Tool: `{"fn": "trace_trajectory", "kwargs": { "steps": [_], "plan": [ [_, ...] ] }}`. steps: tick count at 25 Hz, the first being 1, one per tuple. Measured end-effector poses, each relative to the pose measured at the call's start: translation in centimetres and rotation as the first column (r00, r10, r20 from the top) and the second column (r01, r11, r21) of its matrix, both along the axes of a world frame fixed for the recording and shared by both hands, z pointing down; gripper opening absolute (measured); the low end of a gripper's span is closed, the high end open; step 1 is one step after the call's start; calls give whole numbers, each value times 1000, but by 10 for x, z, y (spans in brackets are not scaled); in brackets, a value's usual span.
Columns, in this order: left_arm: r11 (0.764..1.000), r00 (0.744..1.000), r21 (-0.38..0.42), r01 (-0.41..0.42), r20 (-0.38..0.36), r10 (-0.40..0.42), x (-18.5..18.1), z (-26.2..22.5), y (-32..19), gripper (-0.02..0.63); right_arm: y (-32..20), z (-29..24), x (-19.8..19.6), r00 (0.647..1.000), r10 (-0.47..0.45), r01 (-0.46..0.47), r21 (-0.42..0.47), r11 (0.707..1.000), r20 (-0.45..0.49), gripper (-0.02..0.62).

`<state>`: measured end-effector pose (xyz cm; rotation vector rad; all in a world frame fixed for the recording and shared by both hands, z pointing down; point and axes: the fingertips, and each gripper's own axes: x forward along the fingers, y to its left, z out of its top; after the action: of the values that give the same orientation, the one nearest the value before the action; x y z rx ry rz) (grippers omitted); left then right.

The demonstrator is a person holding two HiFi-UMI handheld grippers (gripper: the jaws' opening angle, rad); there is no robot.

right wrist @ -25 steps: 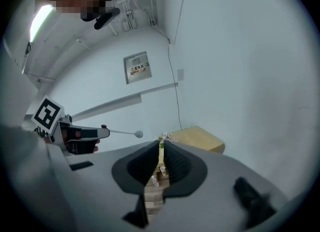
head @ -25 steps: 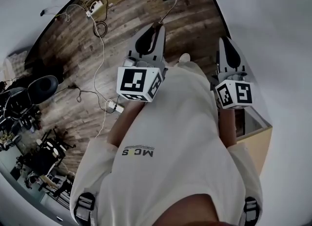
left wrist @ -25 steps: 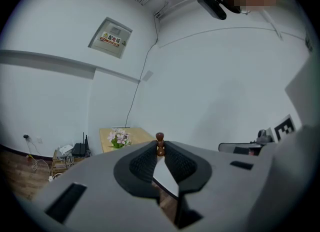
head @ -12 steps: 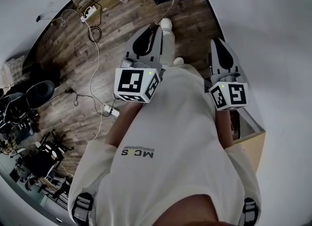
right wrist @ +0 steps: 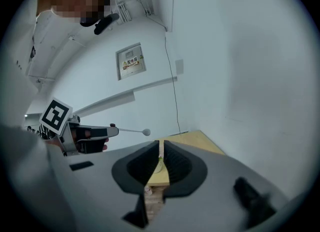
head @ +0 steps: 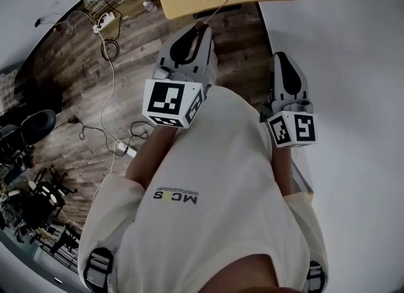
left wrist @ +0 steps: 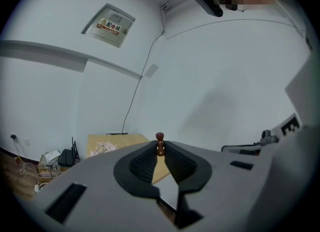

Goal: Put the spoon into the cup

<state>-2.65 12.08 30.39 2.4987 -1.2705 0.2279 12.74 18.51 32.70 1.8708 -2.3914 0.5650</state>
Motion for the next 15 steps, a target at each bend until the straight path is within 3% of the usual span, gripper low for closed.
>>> {"fn": "trace_trajectory", "kwargs": {
  "steps": [7, 15],
  "plan": [
    [1000, 1000, -1, -16, 26, 16, 10, 6, -111, 52, -123, -4, 14, 1000, 12, -12, 21, 1000, 0, 41],
    [1000, 997, -25, 18, 71, -16, 12, 11, -184, 52, -197, 1, 17, 999, -38, 38, -4, 999, 7, 41]
  ]
}}
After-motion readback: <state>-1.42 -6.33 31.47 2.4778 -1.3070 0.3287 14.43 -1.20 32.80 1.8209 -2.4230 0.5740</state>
